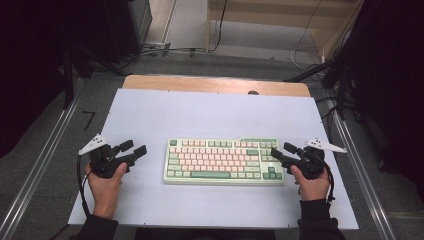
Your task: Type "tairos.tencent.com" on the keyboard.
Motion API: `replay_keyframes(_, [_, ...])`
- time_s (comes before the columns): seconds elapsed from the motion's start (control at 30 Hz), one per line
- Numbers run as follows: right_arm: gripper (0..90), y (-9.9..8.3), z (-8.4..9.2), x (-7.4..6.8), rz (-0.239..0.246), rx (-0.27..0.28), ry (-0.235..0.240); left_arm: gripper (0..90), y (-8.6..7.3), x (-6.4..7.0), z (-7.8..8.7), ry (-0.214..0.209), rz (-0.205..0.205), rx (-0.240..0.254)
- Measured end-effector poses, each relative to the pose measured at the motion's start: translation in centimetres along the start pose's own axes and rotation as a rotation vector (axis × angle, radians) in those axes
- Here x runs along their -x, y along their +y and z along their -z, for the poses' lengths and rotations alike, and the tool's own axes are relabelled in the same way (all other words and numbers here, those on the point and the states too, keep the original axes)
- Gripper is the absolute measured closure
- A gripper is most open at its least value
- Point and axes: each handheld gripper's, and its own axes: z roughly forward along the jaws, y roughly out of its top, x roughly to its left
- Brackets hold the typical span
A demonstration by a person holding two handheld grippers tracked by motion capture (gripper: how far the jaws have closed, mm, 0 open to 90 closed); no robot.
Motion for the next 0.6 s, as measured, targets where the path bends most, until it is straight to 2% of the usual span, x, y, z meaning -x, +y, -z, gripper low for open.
replay_keyframes(0.2, [29.2, -0.2, 0.9, 1.2, -0.02, 0.009, -0.026, 30.7, 0.0, -0.6, 0.2, 0.012, 0.011, -0.002])
replay_keyframes(0.6, [29.2, -0.7, 2.2, 3.0, -0.033, 0.015, -0.085, 30.7, 0.1, -1.3, 0.8, 0.049, 0.036, 0.028])
